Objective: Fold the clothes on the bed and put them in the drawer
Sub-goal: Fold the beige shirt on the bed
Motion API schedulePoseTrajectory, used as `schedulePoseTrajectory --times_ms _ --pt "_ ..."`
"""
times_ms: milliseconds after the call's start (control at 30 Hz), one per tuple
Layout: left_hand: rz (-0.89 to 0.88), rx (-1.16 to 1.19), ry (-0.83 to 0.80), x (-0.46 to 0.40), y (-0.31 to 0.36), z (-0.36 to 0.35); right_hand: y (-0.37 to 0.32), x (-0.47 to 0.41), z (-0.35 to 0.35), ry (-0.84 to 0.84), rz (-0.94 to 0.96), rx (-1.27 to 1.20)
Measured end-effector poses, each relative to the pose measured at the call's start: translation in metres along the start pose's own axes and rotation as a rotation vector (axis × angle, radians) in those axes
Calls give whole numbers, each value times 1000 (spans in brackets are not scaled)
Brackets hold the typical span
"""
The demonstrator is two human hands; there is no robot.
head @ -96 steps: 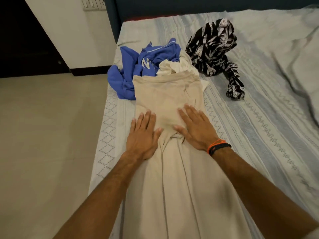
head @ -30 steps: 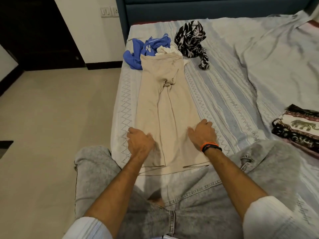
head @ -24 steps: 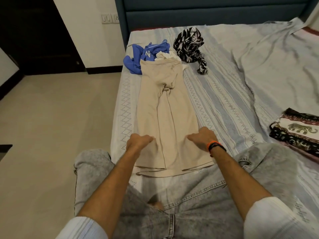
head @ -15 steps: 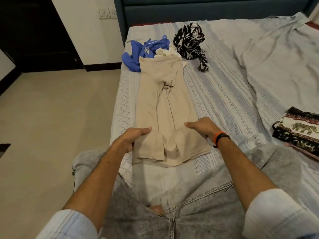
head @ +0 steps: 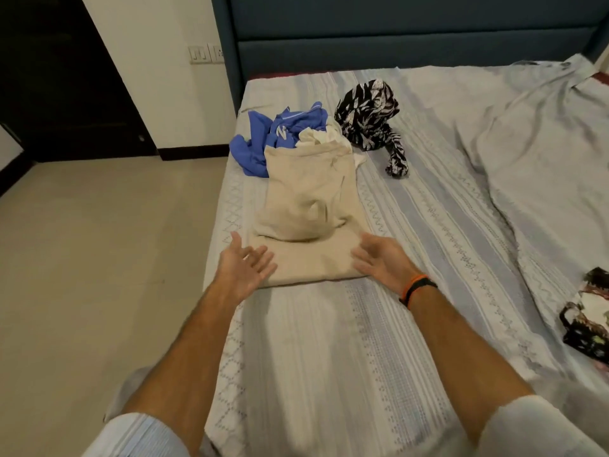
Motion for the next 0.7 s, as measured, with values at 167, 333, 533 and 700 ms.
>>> schedulePoseTrajectory --times_ms 167,333,533,700 --pt "-272 -1019 354 6 18 15 -2 -4 20 456 111 867" --pt "-232 -1405 563 18 11 7 -2 -6 33 721 -29 1104" --pt "80 -893 391 1 -8 27 1 1 55 553 -81 781" --pt "244 -985 306 31 -10 35 20 34 68 460 -205 533"
Point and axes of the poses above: each hand's wrist, its own x-axis away from the middle knuckle, its own z-axis out of the back of the hand, y = z × x, the point moved 8 cm from there along -x, towards the middle knuckle, and after that the axes turned 11 degrees about -y, right-handed, at the moved point
